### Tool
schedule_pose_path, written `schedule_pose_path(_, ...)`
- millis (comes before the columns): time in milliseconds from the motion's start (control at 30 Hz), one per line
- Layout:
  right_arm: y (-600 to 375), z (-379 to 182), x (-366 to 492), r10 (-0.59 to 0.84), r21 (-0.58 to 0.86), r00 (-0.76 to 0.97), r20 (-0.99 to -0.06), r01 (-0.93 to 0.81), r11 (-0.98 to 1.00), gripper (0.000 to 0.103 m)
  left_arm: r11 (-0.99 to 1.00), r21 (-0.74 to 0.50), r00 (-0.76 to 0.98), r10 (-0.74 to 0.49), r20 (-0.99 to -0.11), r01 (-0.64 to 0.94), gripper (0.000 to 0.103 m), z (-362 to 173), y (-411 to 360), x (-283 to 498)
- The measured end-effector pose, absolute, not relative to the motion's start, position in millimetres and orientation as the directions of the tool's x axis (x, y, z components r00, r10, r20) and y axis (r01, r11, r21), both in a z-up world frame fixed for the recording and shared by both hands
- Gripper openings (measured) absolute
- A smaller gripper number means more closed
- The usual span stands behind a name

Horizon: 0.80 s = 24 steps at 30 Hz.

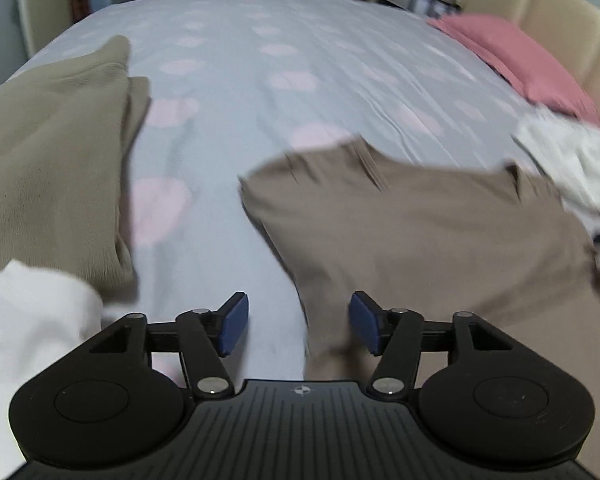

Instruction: Fold clothes

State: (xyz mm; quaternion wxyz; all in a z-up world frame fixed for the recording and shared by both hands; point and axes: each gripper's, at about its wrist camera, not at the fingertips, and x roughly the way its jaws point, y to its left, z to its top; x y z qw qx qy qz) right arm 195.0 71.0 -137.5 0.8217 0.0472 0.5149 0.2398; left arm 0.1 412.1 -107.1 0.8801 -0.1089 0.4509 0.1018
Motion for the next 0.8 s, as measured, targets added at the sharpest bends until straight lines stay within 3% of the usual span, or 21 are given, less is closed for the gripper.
schedule_pose_path(100,68.5,-140.3,189.3,0.442,0.327,0.345,-0.828,-0.344,0.88,0.043,0.98,-0.037,0.548,0.078,-0.833,-0.196,0.06,-109.9,393.2,-7.6)
schedule_pose_path(233,69.2,-142.0,185.9,0.449,0.334,0.334,-0.829,-0.348,0.876,0.043,0.985,0.131,0.551,0.171,-0.817,-0.112,0.058,-117.7,366.8,-5.1)
schedule_pose_path(333,72.8,-144.8,183.4,0.438,0.318,0.327,-0.837,-0.361,0.877,0.034,0.983,0.152,0.528,0.186,-0.828,-0.107,0.034,-124.9,364.7,2.0)
schedule_pose_path(400,73.2,-144.8,181.8,0.428,0.304,0.331,-0.841,-0.364,0.88,0.008,0.981,0.139,0.523,0.188,-0.831,-0.132,0.008,-124.3,367.8,2.0)
schedule_pose_path(433,72.2,-143.2,180.9,0.427,0.301,0.338,-0.839,-0.365,0.881,0.008,0.979,0.144,0.519,0.197,-0.832,-0.142,0.004,-121.8,368.9,1.0)
schedule_pose_path(800,70.5,-153.1,180.5,0.38,0.249,0.314,-0.87,-0.385,0.888,0.006,0.97,0.171,0.482,0.234,-0.845,-0.171,0.003,-126.2,375.6,-0.2)
